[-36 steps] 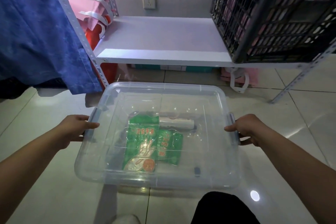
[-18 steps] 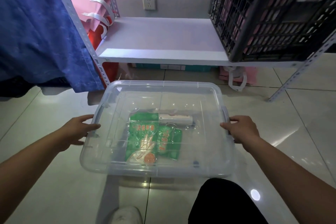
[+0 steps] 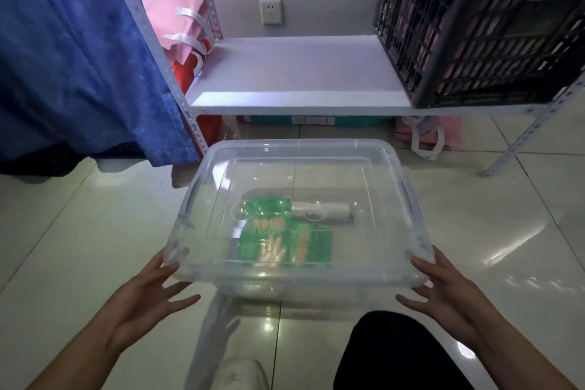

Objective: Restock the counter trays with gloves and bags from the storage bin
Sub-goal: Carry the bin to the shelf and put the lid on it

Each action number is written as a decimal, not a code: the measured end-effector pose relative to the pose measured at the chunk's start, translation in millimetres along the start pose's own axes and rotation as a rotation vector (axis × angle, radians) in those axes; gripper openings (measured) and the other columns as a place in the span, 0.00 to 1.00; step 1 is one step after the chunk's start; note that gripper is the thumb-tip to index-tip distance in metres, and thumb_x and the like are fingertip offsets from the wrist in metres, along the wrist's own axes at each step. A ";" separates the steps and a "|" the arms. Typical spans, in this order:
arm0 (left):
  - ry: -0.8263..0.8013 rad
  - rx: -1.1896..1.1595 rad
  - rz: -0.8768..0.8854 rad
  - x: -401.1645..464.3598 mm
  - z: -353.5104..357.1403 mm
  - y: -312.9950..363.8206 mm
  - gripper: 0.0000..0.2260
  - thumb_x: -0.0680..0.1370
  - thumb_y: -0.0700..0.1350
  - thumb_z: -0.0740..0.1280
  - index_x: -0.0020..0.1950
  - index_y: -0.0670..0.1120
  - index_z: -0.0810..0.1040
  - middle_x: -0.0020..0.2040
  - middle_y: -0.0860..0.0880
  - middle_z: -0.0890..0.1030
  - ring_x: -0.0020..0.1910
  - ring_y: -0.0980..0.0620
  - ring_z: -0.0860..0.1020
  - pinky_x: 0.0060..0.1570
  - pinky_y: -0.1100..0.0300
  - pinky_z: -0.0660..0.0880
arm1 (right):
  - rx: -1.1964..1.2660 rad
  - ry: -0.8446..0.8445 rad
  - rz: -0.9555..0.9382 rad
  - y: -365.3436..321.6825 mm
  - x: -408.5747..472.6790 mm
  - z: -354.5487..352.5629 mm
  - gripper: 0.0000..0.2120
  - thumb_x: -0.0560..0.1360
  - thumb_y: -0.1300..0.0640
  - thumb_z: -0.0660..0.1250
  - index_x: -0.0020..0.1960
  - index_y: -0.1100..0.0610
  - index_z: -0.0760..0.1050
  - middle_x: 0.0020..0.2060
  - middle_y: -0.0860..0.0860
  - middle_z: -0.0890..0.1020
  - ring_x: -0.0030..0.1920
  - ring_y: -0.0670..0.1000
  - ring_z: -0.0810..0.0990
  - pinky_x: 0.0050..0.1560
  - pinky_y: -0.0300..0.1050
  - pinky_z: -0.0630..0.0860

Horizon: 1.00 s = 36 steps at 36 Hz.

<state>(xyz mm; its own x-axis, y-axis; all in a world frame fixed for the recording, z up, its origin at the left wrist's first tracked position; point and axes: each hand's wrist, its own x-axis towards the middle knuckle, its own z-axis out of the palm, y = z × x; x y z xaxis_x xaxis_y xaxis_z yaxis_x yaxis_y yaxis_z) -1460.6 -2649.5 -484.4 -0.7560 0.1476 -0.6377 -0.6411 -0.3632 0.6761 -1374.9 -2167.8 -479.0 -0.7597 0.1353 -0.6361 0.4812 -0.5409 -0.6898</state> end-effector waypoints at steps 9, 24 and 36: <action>-0.058 -0.028 -0.016 -20.9 29.7 45.3 0.21 0.74 0.42 0.65 0.66 0.54 0.80 0.67 0.52 0.79 0.63 0.29 0.75 0.61 0.27 0.69 | 0.134 -0.051 -0.045 -51.3 -14.4 29.0 0.22 0.68 0.63 0.70 0.61 0.52 0.80 0.57 0.53 0.83 0.54 0.61 0.80 0.54 0.76 0.74; -0.337 -0.041 0.291 -48.8 94.8 175.2 0.21 0.70 0.43 0.76 0.63 0.47 0.78 0.71 0.45 0.76 0.68 0.27 0.70 0.60 0.23 0.66 | 0.093 -0.291 -0.409 -194.2 -44.5 85.9 0.25 0.73 0.60 0.66 0.69 0.50 0.73 0.65 0.54 0.79 0.63 0.64 0.78 0.56 0.78 0.72; -0.110 0.118 0.518 3.2 202.2 233.5 0.27 0.70 0.46 0.72 0.68 0.62 0.73 0.66 0.53 0.79 0.62 0.41 0.76 0.54 0.35 0.76 | -0.137 -0.203 -0.713 -250.9 13.6 127.1 0.35 0.65 0.62 0.76 0.68 0.43 0.70 0.63 0.45 0.81 0.61 0.53 0.80 0.54 0.64 0.79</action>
<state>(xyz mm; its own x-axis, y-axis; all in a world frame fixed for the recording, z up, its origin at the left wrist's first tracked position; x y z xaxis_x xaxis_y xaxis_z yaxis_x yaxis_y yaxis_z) -1639.4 -2547.8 -253.9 -0.9824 0.0742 -0.1714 -0.1860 -0.3090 0.9327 -1561.6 -2135.8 -270.7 -0.9668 0.2509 0.0476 -0.1170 -0.2695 -0.9559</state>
